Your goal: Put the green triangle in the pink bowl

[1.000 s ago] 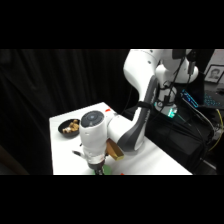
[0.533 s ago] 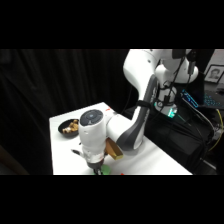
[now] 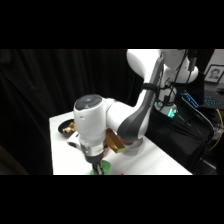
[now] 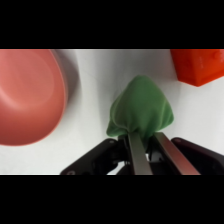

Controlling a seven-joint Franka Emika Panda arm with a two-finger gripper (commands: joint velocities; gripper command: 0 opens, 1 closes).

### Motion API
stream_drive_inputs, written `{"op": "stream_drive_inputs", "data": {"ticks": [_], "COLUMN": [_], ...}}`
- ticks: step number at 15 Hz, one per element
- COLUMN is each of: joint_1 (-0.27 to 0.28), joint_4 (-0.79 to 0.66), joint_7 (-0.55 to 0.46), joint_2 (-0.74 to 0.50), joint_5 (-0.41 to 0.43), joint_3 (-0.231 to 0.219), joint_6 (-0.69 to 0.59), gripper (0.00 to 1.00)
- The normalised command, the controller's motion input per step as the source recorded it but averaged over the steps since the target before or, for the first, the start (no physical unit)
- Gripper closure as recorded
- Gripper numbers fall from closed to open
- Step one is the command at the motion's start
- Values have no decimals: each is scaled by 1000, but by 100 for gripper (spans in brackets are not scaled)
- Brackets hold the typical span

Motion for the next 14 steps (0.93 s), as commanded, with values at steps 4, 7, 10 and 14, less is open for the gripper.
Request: {"op": "stream_drive_inputs", "data": {"ticks": [4,7,10,14], "joint_1": [-85,-174,-221,-221], "joint_4": [-417,-477,-434,-302], "joint_7": [-7,-76,-145,-223], "joint_2": [-519,-515,-434,-260], "joint_5": [65,89,132,188], "joint_3": [45,37,24,23], "joint_6": [-114,-3,38,69], "gripper": [95,95,95,95]}}
